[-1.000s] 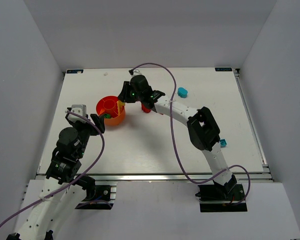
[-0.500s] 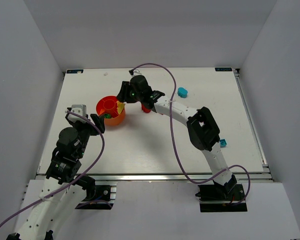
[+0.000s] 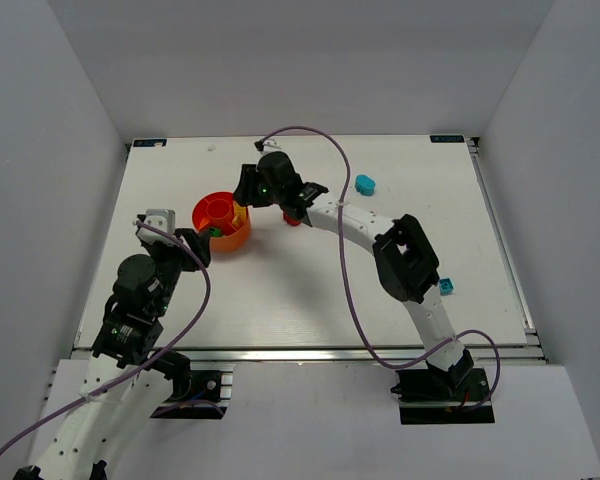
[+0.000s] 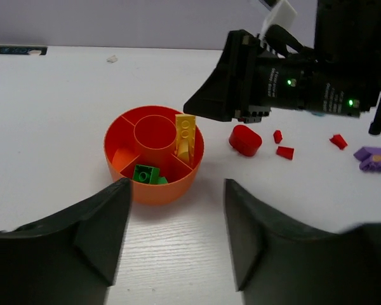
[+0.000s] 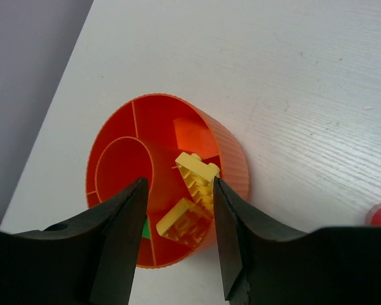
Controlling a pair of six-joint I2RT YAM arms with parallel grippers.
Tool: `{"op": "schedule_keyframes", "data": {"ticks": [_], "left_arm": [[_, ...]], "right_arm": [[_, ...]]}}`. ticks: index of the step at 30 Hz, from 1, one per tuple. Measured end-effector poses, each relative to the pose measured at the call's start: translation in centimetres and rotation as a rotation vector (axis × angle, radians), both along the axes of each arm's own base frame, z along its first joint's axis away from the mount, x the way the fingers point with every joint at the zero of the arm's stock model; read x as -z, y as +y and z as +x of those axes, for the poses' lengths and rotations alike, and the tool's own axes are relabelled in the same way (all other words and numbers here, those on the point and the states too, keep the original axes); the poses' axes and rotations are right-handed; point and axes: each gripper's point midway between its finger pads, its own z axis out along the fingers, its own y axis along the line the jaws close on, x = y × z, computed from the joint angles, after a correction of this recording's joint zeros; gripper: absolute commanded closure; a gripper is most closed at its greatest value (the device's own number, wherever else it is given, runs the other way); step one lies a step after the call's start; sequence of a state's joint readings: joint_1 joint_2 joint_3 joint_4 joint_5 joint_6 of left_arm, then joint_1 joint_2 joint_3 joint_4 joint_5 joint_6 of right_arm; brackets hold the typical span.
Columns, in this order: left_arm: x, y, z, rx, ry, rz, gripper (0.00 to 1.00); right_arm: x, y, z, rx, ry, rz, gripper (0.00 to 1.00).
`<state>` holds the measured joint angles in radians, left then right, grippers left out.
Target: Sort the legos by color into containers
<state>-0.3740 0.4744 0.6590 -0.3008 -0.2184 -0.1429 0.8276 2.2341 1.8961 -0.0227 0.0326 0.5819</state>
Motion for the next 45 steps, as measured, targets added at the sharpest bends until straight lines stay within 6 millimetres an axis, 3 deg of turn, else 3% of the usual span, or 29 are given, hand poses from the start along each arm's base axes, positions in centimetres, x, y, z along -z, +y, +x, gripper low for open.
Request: {"op": "schedule_keyframes", "data": {"ticks": [3,4,5,6,8,9,10,11,12,13,15,17,19,25,35,40,45], "left_arm": [[0.2,-1.4,0.1,0.075,0.004,-0.001,0.63],[0.5,-2.0,0.2,0.107,0.013,0.004,0.78],[0.8,-2.8,0.3,0.144,0.026,0.004,0.81],[1.2,-3.5,0.5,0.18,0.044,0.008,0.83],[2.4,-5.1,0.9,0.253,0.09,0.009,0.75],[3.1,-5.9,1.1,0.289,0.118,0.008,0.65],[3.7,-6.6,1.2,0.322,0.143,0.005,0.43],[4.2,-7.4,1.2,0.358,0.168,-0.014,0.36],[5.1,-8.1,1.4,0.386,0.209,-0.02,0.31],[5.6,-8.8,1.7,0.409,0.243,-0.038,0.28],[6.4,-10.2,2.3,0.444,0.311,-0.082,0.25],[7.0,-11.5,3.3,0.46,0.39,-0.132,0.23],[7.2,-13.1,5.1,0.472,0.463,-0.186,0.23],[9.9,-16.5,9.8,0.38,0.663,-0.258,0.2],[13.5,-22.7,18.7,0.048,0.829,-0.267,0.14],[15.9,-22.8,21.1,-0.129,0.876,-0.269,0.14],[18.6,-21.1,20.2,-0.27,0.934,-0.235,0.13]], "right_arm": [[-0.1,-1.0,0.4,-0.034,-0.063,-0.051,0.57],[-0.5,-1.6,0.3,-0.06,-0.082,-0.065,0.61],[-0.8,-2.5,0.1,-0.098,-0.103,-0.086,0.64],[-1.3,-3.3,-0.3,-0.144,-0.119,-0.092,0.73],[-3.2,-5.8,-1.0,-0.237,-0.161,-0.09,0.8],[-4.3,-7.7,-1.5,-0.277,-0.18,-0.081,0.8],[-5.4,-9.5,-2.1,-0.308,-0.195,-0.066,0.78],[-6.7,-11.8,-2.6,-0.33,-0.219,-0.047,0.71],[-7.9,-14.2,-3.1,-0.344,-0.246,-0.031,0.51],[-9.0,-16.4,-3.4,-0.346,-0.27,-0.022,0.39],[-11.0,-20.6,-3.7,-0.334,-0.33,-0.026,0.22],[-12.2,-23.0,-4.3,-0.334,-0.379,-0.042,0.18],[-12.5,-24.5,-5.9,-0.343,-0.409,-0.057,0.14],[-10.4,-28.5,-10.0,-0.317,-0.39,-0.072,0.11],[-9.6,-33.2,-10.7,-0.201,-0.394,-0.024,0.11],[-10.2,-34.5,-11.2,-0.166,-0.402,-0.01,0.11],[-11.3,-35.1,-11.3,-0.148,-0.437,-0.005,0.11]]}}
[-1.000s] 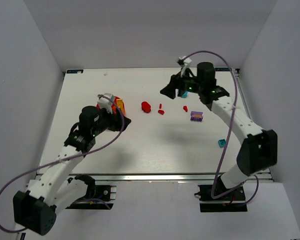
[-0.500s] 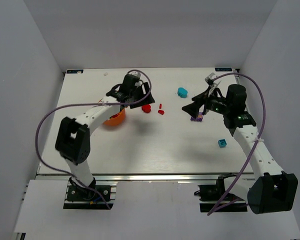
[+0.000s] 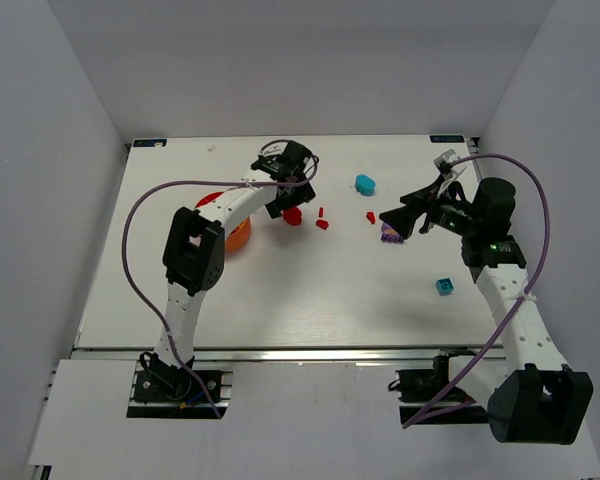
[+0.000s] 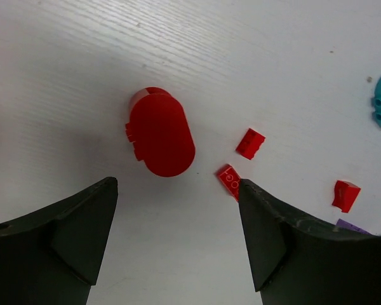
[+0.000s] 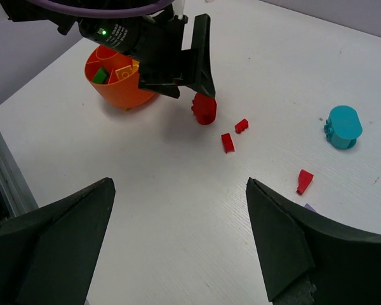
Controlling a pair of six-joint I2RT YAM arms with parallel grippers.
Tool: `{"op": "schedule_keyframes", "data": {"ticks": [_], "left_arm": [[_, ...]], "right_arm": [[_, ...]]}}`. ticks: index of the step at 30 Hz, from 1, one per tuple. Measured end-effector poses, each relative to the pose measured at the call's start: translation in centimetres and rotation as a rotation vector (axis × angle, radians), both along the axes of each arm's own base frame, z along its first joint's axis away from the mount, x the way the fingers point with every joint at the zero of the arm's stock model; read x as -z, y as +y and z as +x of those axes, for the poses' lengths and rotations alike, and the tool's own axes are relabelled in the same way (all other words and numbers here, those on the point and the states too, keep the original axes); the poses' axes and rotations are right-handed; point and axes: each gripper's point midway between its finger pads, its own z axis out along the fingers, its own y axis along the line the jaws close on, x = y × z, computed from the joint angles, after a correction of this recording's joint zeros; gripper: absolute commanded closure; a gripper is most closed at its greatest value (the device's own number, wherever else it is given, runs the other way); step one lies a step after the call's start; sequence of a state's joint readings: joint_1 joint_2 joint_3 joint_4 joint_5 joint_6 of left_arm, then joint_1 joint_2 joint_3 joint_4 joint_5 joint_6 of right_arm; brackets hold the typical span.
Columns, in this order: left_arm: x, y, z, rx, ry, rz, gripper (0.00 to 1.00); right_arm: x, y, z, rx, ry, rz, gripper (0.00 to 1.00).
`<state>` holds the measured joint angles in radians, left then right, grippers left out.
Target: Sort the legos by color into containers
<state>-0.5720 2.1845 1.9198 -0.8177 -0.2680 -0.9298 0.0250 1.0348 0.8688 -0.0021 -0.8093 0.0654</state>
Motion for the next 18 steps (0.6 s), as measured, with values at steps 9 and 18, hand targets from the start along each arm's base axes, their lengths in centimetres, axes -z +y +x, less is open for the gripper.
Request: {"op": "schedule_keyframes", "data": {"ticks": [9,18], "left_arm": [[0.2,0.2,0.5,-0.056,0.011,0.049,0.13],[3.6,0.1,0.8,-0.067,0.059,0.091,0.13]], "right_arm": [[0.7,-1.1,0.6,0.017,0.036,0.015,0.11],[1.2,-0.9,0.3,-0.001,0.047,0.02,0.11]]}}
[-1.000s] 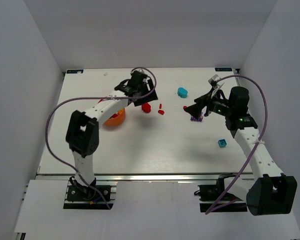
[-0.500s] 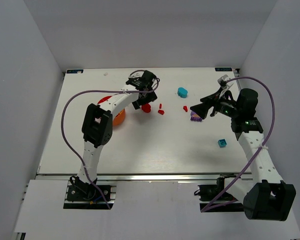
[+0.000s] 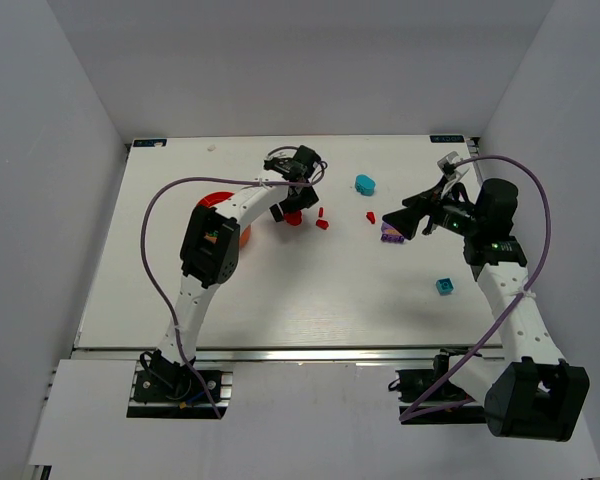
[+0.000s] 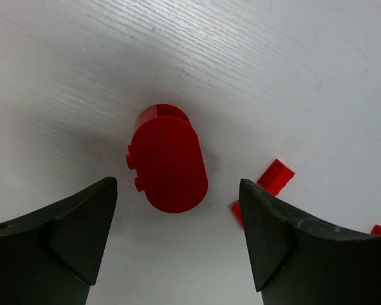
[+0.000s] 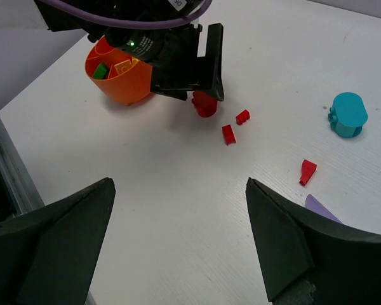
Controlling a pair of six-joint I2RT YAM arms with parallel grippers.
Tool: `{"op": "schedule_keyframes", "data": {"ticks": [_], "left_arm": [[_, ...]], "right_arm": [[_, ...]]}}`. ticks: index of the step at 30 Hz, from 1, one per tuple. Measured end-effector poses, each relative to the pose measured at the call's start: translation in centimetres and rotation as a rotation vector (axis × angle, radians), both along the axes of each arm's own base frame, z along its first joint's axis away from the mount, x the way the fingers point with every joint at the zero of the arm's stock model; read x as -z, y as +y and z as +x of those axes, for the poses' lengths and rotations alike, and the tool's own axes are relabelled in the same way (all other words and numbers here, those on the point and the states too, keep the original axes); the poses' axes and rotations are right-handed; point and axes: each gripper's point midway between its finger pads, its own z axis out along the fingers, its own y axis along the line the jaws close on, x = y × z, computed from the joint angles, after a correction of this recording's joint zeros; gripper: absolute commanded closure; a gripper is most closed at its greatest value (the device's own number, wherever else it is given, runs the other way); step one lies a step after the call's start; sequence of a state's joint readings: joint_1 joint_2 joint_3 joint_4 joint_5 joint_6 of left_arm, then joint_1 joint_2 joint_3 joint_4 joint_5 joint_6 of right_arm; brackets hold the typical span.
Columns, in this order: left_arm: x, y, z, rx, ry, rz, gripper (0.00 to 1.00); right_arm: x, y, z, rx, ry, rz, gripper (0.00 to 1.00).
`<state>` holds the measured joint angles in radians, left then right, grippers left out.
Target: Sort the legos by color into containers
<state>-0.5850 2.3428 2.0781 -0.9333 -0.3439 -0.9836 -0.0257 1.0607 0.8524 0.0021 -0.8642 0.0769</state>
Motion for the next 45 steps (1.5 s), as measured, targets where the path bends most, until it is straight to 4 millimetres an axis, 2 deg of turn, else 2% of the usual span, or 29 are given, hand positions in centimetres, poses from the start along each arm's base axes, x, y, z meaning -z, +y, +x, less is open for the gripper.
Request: {"op": "schedule_keyframes", "data": {"ticks": [11,17,25,28,32,33,36,39,42,45], "left_arm": [[0.7,0.2,0.9,-0.007,-0.023,0.03,0.17],[2.4,0.3,1.2,-0.003,-0.01,0.051,0.23],[2.3,0.6,1.8,0.001,-0.027,0.06,0.34],[2.3,0.6,1.9,0.008,-0.033,0.06,0.42],[2.1,0.3,2.3,0.038,-0.041,0.054,0.63],[2.1,0.2,2.3,0.049,-0.042,0.049,0.72],[2.0,-0.6,2.7,0.103,-0.051,0.027,0.85],[1.6,-2.0,2.7,0.226,-0.067,-0.017,0.89],[0.4,-3.1,1.2,0.391,-0.091,-0.066,0.91],[-3.4,-3.6,-2.1,0.579,-0.166,-0.147,0.9]], "right_arm": [[0.0,0.1,-0.1,-0.006,-0.001,0.003,0.11],[-0.1,-0.1,0.0,-0.004,0.0,0.004,0.12],[-0.1,-0.3,0.0,0.001,-0.001,0.005,0.12],[-0.1,-0.5,0.1,0.006,0.0,0.006,0.12],[-0.1,-0.6,0.0,0.005,0.0,0.008,0.12],[-0.1,-0.6,0.0,0.004,0.0,0.009,0.12],[-0.2,-0.6,-0.1,-0.004,0.001,0.012,0.12],[0.1,-0.2,-0.4,-0.041,0.011,0.021,0.11],[0.9,0.2,-0.5,-0.087,0.045,0.035,0.11],[1.7,0.4,-0.5,-0.113,0.085,0.048,0.15]]}}
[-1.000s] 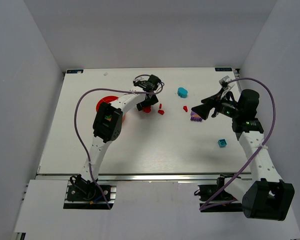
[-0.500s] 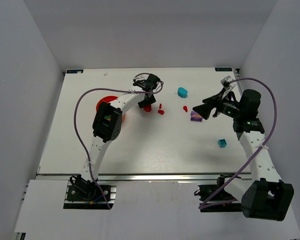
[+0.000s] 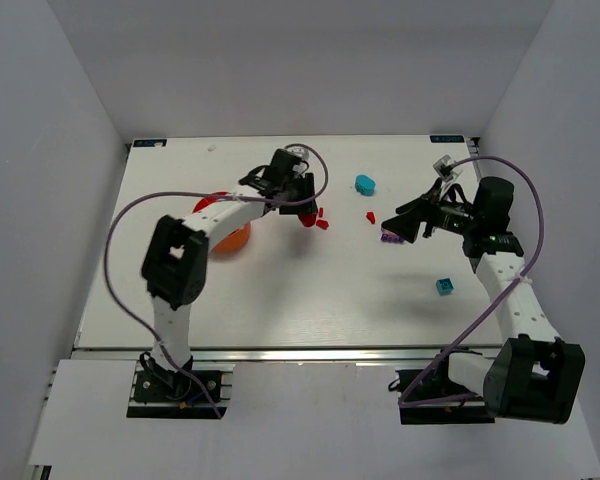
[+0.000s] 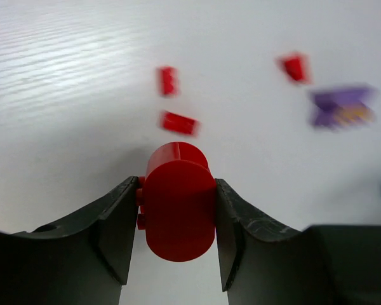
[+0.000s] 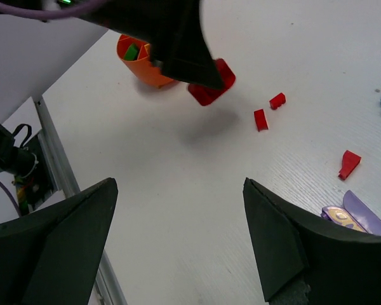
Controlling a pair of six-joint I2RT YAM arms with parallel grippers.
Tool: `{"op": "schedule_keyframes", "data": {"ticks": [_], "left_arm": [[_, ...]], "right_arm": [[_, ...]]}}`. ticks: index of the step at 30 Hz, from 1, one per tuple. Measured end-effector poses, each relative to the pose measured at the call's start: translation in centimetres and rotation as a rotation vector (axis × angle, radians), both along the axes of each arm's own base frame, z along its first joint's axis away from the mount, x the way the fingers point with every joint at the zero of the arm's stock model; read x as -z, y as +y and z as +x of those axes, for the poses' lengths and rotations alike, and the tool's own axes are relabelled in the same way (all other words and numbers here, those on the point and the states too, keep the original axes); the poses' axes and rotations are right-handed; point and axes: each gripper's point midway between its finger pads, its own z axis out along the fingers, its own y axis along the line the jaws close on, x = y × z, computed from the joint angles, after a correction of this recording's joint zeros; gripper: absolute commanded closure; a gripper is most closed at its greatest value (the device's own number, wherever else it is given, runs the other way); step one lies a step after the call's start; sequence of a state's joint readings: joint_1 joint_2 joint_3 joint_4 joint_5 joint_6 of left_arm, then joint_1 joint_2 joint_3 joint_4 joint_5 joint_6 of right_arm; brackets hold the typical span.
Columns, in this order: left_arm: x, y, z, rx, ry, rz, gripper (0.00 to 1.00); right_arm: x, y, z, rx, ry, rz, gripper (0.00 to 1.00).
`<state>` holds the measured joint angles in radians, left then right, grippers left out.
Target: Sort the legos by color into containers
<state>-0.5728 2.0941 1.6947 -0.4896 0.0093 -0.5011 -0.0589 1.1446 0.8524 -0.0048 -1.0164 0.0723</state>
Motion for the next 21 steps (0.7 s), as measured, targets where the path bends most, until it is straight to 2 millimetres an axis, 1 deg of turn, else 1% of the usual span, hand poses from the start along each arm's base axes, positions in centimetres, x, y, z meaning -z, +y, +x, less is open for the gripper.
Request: {"op": "schedule_keyframes", "data": {"ticks": [1,2,4,5,6,8,9,10,11,13,15,17,19,21], "left_arm": [[-1.9,-0.1,-1.5,0.069,-0.031,-0.04,0.88],[-3.8,-0.3,-2.7,0.126,-0.069,-0.085,0.88],[-9.3,-0.8,-5.7,0.276,-0.206,-0.202,0.86],[-11.7,-0.9,-7.2,0.341,-0.265,-0.252,0.85],[-14.0,-1.1,-8.9,0.415,-0.328,-0.306,0.84],[-17.3,-1.4,-12.0,0.547,-0.428,-0.393,0.84],[-18.2,-1.6,-13.4,0.612,-0.469,-0.431,0.85],[-18.3,-1.7,-14.5,0.663,-0.488,-0.456,0.84],[-18.0,-1.8,-15.6,0.706,-0.496,-0.473,0.84],[-15.7,-2.0,-17.4,0.78,-0.472,-0.485,0.84],[-13.1,-1.9,-18.5,0.822,-0.433,-0.471,0.85],[-11.2,-1.7,-19.4,0.854,-0.412,-0.444,0.85],[-10.7,-1.7,-19.7,0.895,-0.437,-0.414,0.85],[-10.8,-1.8,-19.7,0.924,-0.48,-0.386,0.85]], "right_arm": [[0.1,0.1,0.0,-0.006,0.008,0.004,0.17],[0.2,0.2,-0.1,-0.013,0.016,0.009,0.21],[0.1,0.5,-0.5,-0.029,0.032,0.024,0.26],[-0.1,0.7,-0.7,-0.044,0.039,0.033,0.31],[-0.2,1.0,-0.9,-0.056,0.05,0.044,0.33],[-0.2,1.7,-1.5,-0.092,0.084,0.068,0.34],[-0.2,2.3,-1.8,-0.12,0.102,0.081,0.34],[-0.1,2.9,-2.1,-0.144,0.125,0.092,0.33],[0.0,3.5,-2.5,-0.171,0.151,0.102,0.31],[0.2,4.7,-3.4,-0.221,0.209,0.124,0.3],[0.0,5.6,-4.0,-0.249,0.251,0.143,0.29],[-0.4,6.1,-4.3,-0.26,0.28,0.162,0.28],[-0.7,6.5,-4.5,-0.262,0.31,0.176,0.26],[-0.7,6.9,-4.6,-0.252,0.341,0.182,0.26]]}}
